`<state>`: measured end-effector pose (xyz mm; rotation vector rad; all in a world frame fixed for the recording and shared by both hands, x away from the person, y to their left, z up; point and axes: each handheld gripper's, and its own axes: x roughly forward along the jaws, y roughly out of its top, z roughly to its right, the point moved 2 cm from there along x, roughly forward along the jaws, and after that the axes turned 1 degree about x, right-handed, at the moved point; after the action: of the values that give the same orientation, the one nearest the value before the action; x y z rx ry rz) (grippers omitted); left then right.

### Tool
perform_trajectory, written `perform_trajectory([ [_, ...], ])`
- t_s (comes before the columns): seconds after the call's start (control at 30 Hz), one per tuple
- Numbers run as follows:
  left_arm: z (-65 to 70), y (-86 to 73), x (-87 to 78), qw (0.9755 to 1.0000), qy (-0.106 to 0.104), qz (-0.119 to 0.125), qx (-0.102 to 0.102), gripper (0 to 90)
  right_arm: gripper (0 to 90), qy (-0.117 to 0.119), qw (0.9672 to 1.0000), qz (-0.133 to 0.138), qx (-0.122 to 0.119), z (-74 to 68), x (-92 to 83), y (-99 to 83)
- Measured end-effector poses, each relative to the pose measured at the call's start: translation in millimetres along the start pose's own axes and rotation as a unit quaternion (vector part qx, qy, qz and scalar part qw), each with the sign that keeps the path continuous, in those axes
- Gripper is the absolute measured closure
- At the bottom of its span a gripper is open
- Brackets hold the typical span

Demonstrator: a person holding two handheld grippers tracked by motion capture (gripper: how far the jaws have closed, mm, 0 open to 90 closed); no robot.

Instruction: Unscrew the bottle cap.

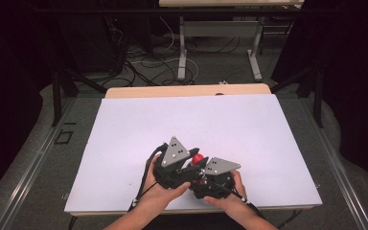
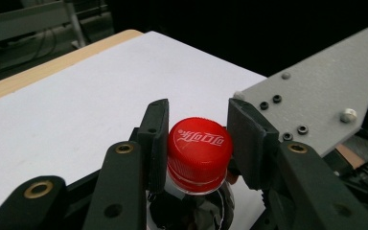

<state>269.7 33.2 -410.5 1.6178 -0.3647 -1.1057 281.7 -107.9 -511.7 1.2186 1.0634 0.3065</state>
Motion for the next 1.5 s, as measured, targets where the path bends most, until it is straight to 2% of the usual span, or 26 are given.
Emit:
perform_trajectory([
  [0.07,-1.5,1.2,-2.3,0.9999,-0.009,0.007,0.010,54.3,28.7,0.005,1.0000,0.000,0.000,-0.3,0.1,0.1],
  [0.1,-3.0,2.3,-4.3,0.9997,-0.018,0.004,0.015,51.3,28.7,0.004,1.0000,-0.002,-0.005,0.1,0.1,0.1],
  [0.17,-7.0,5.0,-8.8,0.9988,-0.041,0.003,0.026,46.5,28.7,0.018,0.9998,0.004,-0.004,-0.8,-1.1,0.9],
  [0.2,-9.0,6.5,-11.5,0.9983,-0.054,0.002,0.023,46.3,28.7,0.026,0.9996,0.004,-0.009,-1.2,-1.4,1.3],
  [0.27,-15.3,9.9,-16.2,0.9964,-0.076,0.005,0.037,45.7,28.7,0.032,0.9994,0.007,-0.009,-2.6,-2.1,1.8],
  [0.3,-19.0,11.5,-18.3,0.9941,-0.097,0.001,0.048,45.0,28.7,0.047,0.9989,0.004,-0.007,-4.6,-2.9,2.3],
  [0.37,-24.1,12.6,-20.4,0.9890,-0.133,-0.011,0.063,44.9,28.7,0.046,0.9989,0.008,-0.010,-4.8,-2.4,2.3],
  [0.4,-27.7,12.9,-21.4,0.9845,-0.152,-0.017,0.086,44.9,28.7,0.059,0.9981,0.007,-0.017,-7.0,-2.5,2.5],
  [0.43,-29.5,12.5,-22.1,0.9812,-0.167,-0.020,0.095,44.9,28.7,0.059,0.9981,0.007,-0.017,-7.0,-2.5,2.5],
  [0.5,-34.1,10.9,-23.4,0.9722,-0.201,-0.031,0.115,45.4,28.6,0.066,0.9975,0.009,-0.024,-9.5,-2.4,2.8],
  [0.6,-39.0,8.0,-23.6,0.9640,-0.226,-0.038,0.135,48.3,28.7,0.077,0.9964,0.010,-0.035,-13.0,-2.3,3.5],
  [0.7,-42.1,5.3,-23.2,0.9591,-0.247,-0.033,0.134,51.8,28.7,0.086,0.9955,0.008,-0.039,-15.7,-2.7,3.8],
  [0.8,-45.6,3.0,-21.8,0.9556,-0.266,-0.027,0.124,56.6,28.7,0.087,0.9951,0.009,-0.045,-18.0,-2.4,3.7],
  [0.83,-46.5,2.4,-21.5,0.9529,-0.274,-0.029,0.126,58.0,28.7,0.088,0.9950,0.010,-0.047,-18.5,-2.2,3.7],
  [0.93,-46.9,1.0,-20.3,0.9507,-0.284,-0.028,0.123,60.3,28.7,0.093,0.9943,0.005,-0.052,-19.3,-2.1,3.6],
  [0.97,-46.8,0.7,-20.2,0.9507,-0.283,-0.028,0.124,60.5,28.7,0.093,0.9945,0.004,-0.048,-19.9,-2.0,3.2],
  [1.03,-46.0,0.6,-19.8,0.9523,-0.278,-0.029,0.122,60.8,28.7,0.094,0.9943,0.003,-0.050,-19.9,-1.7,2.8],
  [1.1,-44.8,0.7,-19.1,0.9561,-0.267,-0.029,0.118,61.0,28.7,0.089,0.9949,0.006,-0.046,-19.2,-0.9,2.6],
  [1.2,-41.9,1.0,-17.8,0.9650,-0.236,-0.031,0.111,61.3,28.7,0.081,0.9961,0.004,-0.035,-16.5,-0.1,2.3],
  [1.3,-35.9,0.8,-15.9,0.9752,-0.201,-0.024,0.090,61.5,28.7,0.070,0.9972,0.003,-0.025,-13.5,-0.3,2.2],
  [1.33,-33.1,0.8,-15.1,0.9787,-0.186,-0.021,0.084,61.5,28.7,0.067,0.9974,-0.002,-0.026,-11.8,-0.6,1.9],
  [1.37,-30.5,0.7,-14.6,0.9817,-0.172,-0.020,0.080,61.5,28.7,0.051,0.9985,0.005,-0.019,-9.7,0.2,1.9],
  [1.4,-26.9,0.7,-14.0,0.9856,-0.151,-0.018,0.074,61.5,28.7,0.051,0.9985,0.005,-0.019,-9.7,0.2,1.9],
  [1.43,-23.9,0.7,-13.2,0.9883,-0.131,-0.017,0.075,61.5,28.7,0.051,0.9985,-0.002,-0.018,-8.1,-0.4,1.8],
  [1.5,-14.6,0.0,-10.8,0.9932,-0.095,-0.015,0.066,61.6,28.7,0.032,0.9994,0.002,-0.013,-6.0,0.3,1.3],
])
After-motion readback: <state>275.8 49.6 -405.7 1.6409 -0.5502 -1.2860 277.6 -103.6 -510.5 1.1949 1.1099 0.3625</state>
